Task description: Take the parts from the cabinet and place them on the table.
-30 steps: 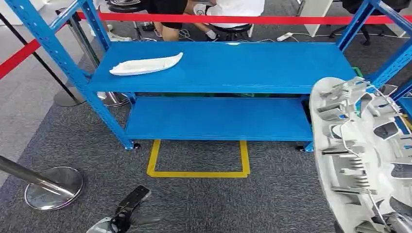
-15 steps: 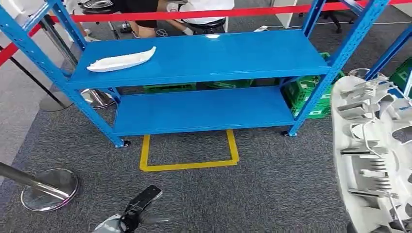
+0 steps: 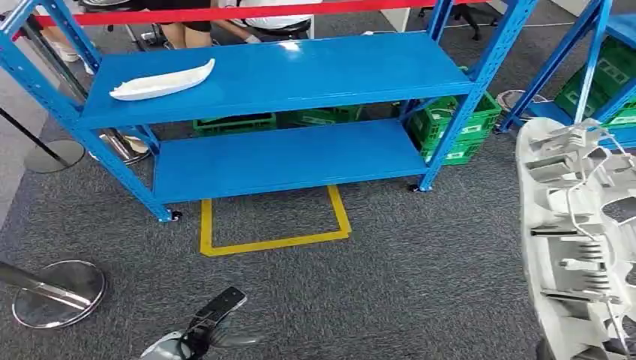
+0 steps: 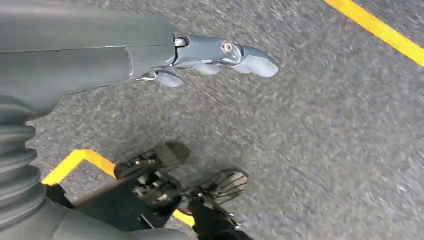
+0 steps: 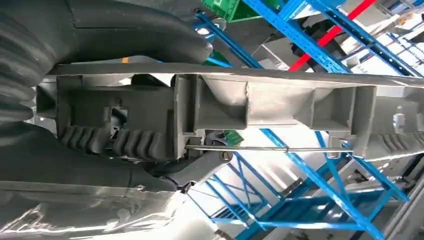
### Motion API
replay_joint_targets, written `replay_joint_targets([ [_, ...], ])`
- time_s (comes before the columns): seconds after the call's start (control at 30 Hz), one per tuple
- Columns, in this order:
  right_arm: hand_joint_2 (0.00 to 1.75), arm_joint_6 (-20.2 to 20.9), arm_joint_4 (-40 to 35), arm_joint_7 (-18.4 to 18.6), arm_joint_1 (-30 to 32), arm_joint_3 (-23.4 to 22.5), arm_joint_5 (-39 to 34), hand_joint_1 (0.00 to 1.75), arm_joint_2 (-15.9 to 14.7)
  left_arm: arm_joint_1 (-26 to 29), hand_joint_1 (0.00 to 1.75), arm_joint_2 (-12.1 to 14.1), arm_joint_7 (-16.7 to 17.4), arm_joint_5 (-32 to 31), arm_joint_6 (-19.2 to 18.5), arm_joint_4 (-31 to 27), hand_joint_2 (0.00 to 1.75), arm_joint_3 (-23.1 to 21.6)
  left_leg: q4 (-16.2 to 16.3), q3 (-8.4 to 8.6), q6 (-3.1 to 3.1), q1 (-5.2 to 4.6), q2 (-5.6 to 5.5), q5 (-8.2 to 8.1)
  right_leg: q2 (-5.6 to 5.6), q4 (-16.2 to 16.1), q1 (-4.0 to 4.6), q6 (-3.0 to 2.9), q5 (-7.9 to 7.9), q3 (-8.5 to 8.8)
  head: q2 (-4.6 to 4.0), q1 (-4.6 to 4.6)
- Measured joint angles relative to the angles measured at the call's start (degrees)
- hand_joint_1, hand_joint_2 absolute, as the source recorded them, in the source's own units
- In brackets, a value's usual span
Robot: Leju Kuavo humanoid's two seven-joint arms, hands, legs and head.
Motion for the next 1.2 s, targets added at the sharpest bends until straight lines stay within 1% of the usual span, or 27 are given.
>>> replay_joint_targets([
  [0.07,1.75,0.0,0.0,0.9,-0.4,0.0,0.0,1.75,0.0,0.3,0.00,0.1,0.0,0.0,0.0,0.0,1.75,0.0,0.1,-0.74,0.11,-0.14,1.09,0.65,-1.00,9.6,-0.07,0.58,-5.09,-3.24,0.00,0.19],
  [0.1,1.75,0.0,0.0,1.6,-0.4,0.0,0.0,1.75,0.0,0.4,0.00,0.3,0.0,0.0,0.1,0.0,1.75,0.0,0.1,-1.12,0.11,-0.20,1.61,0.95,-1.15,13.6,-0.07,0.75,-6.77,-4.33,0.00,0.22],
  [0.13,1.75,0.0,0.0,2.1,-0.5,0.0,0.0,1.75,0.0,0.4,0.00,0.4,-0.1,0.0,0.2,0.0,1.75,0.0,0.2,-1.49,0.09,-0.26,2.18,1.22,-1.17,14.8,-0.07,0.80,-7.15,-4.12,0.00,0.21],
  [0.17,1.75,0.0,0.0,2.5,-0.5,0.0,0.0,1.75,0.0,0.4,0.00,0.4,-0.1,0.0,0.2,0.0,1.75,0.0,0.3,-1.81,0.04,-0.32,2.60,1.47,-1.20,13.3,-0.06,0.71,-6.40,-2.48,0.00,0.24],
  [0.2,1.75,0.0,0.0,3.1,-0.6,0.0,0.0,1.75,-0.1,0.4,0.00,0.4,-0.2,0.0,0.2,0.0,1.75,0.0,0.4,-2.09,-0.04,-0.37,3.05,1.64,-1.31,9.1,-0.05,0.54,-4.73,0.58,0.00,0.22],
  [0.27,1.75,0.0,0.0,3.8,-1.0,0.1,0.0,1.75,-0.2,0.4,0.00,0.5,-0.3,0.0,0.3,0.0,1.75,0.0,0.7,-2.37,-0.39,-0.41,3.75,1.89,-2.92,-2.3,0.11,0.04,-1.74,8.35,0.00,0.19],
  [0.3,1.75,0.0,0.0,4.1,-1.5,0.2,0.0,1.75,-0.4,0.4,0.00,0.6,-0.4,0.0,0.4,-0.1,1.75,0.0,0.8,-2.53,-0.68,-0.65,4.11,2.03,-4.08,-4.3,0.64,-0.43,-3.03,9.13,0.00,0.15],
  [0.33,1.75,-0.1,0.0,4.5,-1.5,0.3,0.0,1.75,-0.6,0.3,0.00,0.6,-0.5,0.0,0.5,-0.1,1.75,-0.1,0.9,-2.63,-0.85,-0.70,4.36,2.10,-3.38,-4.4,0.65,-1.02,-2.21,8.82,0.00,0.15],
  [0.4,1.75,-0.1,0.0,5.1,-1.7,0.6,0.0,1.75,-1.0,0.5,0.00,0.6,-0.5,0.0,0.5,-0.1,1.75,-0.2,0.8,-2.70,-1.53,-0.59,4.91,2.55,-2.74,-4.0,0.82,-1.55,-1.99,8.13,0.00,0.02],
  [0.47,1.75,-0.1,0.0,5.5,-1.7,0.7,0.0,1.75,-1.2,0.5,0.00,0.7,-0.6,0.0,0.7,-0.1,1.75,-0.2,0.9,-2.95,-2.09,-0.65,5.09,2.60,-2.16,-4.3,0.48,-2.50,-1.20,7.81,0.00,0.08],
  [0.5,1.75,-0.1,0.0,5.6,-1.8,0.9,0.0,1.75,-1.4,0.5,0.00,0.7,-0.6,0.1,0.8,-0.1,1.75,-0.2,2.6,-3.74,-2.53,-0.55,3.83,0.47,-1.87,-4.3,0.31,-2.74,-0.82,7.89,0.00,-0.09],
  [0.53,1.75,-0.1,0.1,5.7,-2.1,1.0,0.0,1.75,-1.6,0.6,0.00,0.7,-0.6,0.2,1.0,-0.1,1.75,-0.2,6.3,-5.32,-2.82,-0.39,2.76,-2.46,-1.61,-4.3,0.24,-3.05,-0.35,7.42,0.00,-0.27],
  [0.6,1.75,-0.1,0.1,5.9,-2.4,1.0,0.0,1.75,-1.9,1.0,0.00,0.7,-0.6,0.2,1.1,-0.1,1.75,-0.2,16.6,-9.64,-3.06,-0.29,1.62,-7.36,-0.68,-4.2,0.25,-3.14,0.34,6.33,0.00,-0.31],
  [0.63,1.75,-0.1,0.2,5.9,-2.4,1.0,0.0,1.75,-2.0,1.2,0.00,0.7,-0.6,0.2,1.1,-0.1,1.75,-0.2,19.3,-10.68,-3.08,-0.28,1.40,-7.95,-0.21,-4.2,0.25,-3.10,0.63,5.93,0.00,-0.31],
  [0.67,1.75,-0.1,0.2,5.9,-2.4,1.0,0.0,1.75,-2.1,1.3,0.00,0.7,-0.6,0.2,1.2,-0.1,1.75,-0.2,18.9,-10.19,-3.04,-0.28,1.28,-7.00,0.35,-4.2,0.25,-2.99,0.90,5.62,0.00,-0.27],
  [0.73,1.75,-0.1,0.2,5.9,-2.4,1.0,0.0,1.75,-2.3,1.4,0.00,0.7,-0.6,0.2,1.3,-0.1,1.75,-0.2,11.6,-6.05,-2.72,-0.26,0.85,-2.70,1.42,-4.2,0.23,-2.70,1.34,5.22,0.00,-0.31],
  [0.77,1.75,-0.1,0.2,5.9,-2.4,1.0,0.0,1.75,-2.3,1.3,0.00,0.7,-0.6,0.5,1.6,-0.1,1.75,-0.2,6.1,-2.95,-2.52,-0.19,-0.27,-0.50,1.98,-4.2,0.19,-2.45,1.57,5.13,0.00,-0.33],
  [0.8,1.75,-0.1,0.2,5.9,-2.5,1.0,0.0,1.75,-2.4,1.3,0.00,0.5,-0.6,0.8,2.3,-0.1,1.75,-0.2,2.2,-0.59,-2.36,-0.13,-2.63,0.32,2.43,-4.1,0.37,-2.10,1.77,4.89,0.00,-0.35],
  [0.83,1.75,-0.1,0.2,5.8,-2.5,1.0,0.0,1.75,-2.6,1.4,0.00,0.1,-0.4,0.9,3.0,-0.1,1.75,-0.1,0.1,-0.04,-2.03,0.19,-2.60,-0.08,2.95,-3.3,0.63,-2.00,1.86,4.27,0.00,-0.42],
  [0.93,1.75,-0.2,0.2,4.9,-2.3,1.0,0.0,1.75,-2.7,1.7,0.00,-1.2,0.3,0.7,4.2,-0.1,1.75,-0.1,1.2,-0.96,-0.97,-0.33,-1.39,0.31,4.17,-3.5,0.23,-0.77,2.84,3.32,0.00,-0.29],
  [0.97,1.75,-0.3,0.2,4.7,-2.2,1.0,0.0,1.75,-2.7,1.7,0.00,-1.4,0.3,0.4,3.9,-0.1,1.75,-0.2,0.9,-1.17,-0.42,0.08,-0.48,0.71,3.73,-3.2,0.20,-0.70,2.63,2.60,0.00,-0.44],
  [1.0,1.75,-0.3,0.2,4.4,-2.3,1.0,0.0,1.75,-2.7,1.6,0.00,-1.2,0.2,0.3,3.5,-0.2,1.75,-0.2,1.0,-1.32,-0.16,0.07,-0.16,0.88,1.32,-1.7,0.39,-0.42,1.02,1.95,0.00,0.11],
  [1.03,1.75,-0.4,0.2,4.3,-2.5,1.0,0.0,1.75,-2.8,1.6,0.00,-1.1,0.1,0.3,3.1,-0.2,1.75,-0.3,1.0,-1.55,0.12,0.04,0.46,1.01,-0.21,1.9,0.27,0.00,-1.61,0.48,0.00,0.57],
  [1.1,1.75,-0.5,0.2,3.7,-2.7,1.0,0.0,1.75,-2.8,1.8,0.00,-0.5,0.0,0.2,2.4,-0.2,1.75,-0.2,1.0,-2.03,0.30,-0.06,1.84,1.28,-1.13,11.5,0.04,0.55,-6.29,-3.17,0.00,0.54],
  [1.13,1.75,-0.7,0.2,3.2,-2.6,0.9,0.0,1.75,-2.9,1.8,0.00,-0.3,-0.1,0.2,2.1,-0.2,1.75,-0.2,1.0,-2.30,0.27,-0.10,2.58,1.42,-1.20,15.0,-0.06,0.74,-7.60,-4.23,0.00,0.52],
  [1.17,1.75,-0.8,0.3,2.7,-2.5,0.9,0.0,1.75,-2.9,1.7,0.00,-0.2,-0.2,0.2,1.9,-0.2,1.75,-0.3,1.0,-2.46,0.13,-0.10,3.21,1.56,-1.23,15.0,-0.09,0.78,-7.30,-3.66,0.00,0.57],
  [1.2,1.75,-1.0,0.3,2.2,-2.5,0.9,0.0,1.75,-2.9,1.7,0.00,-0.1,-0.3,0.2,1.9,-0.2,1.75,-0.3,1.0,-2.51,0.02,-0.10,3.79,1.63,-1.29,12.5,-0.11,0.76,-5.96,-1.67,0.00,0.52],
])
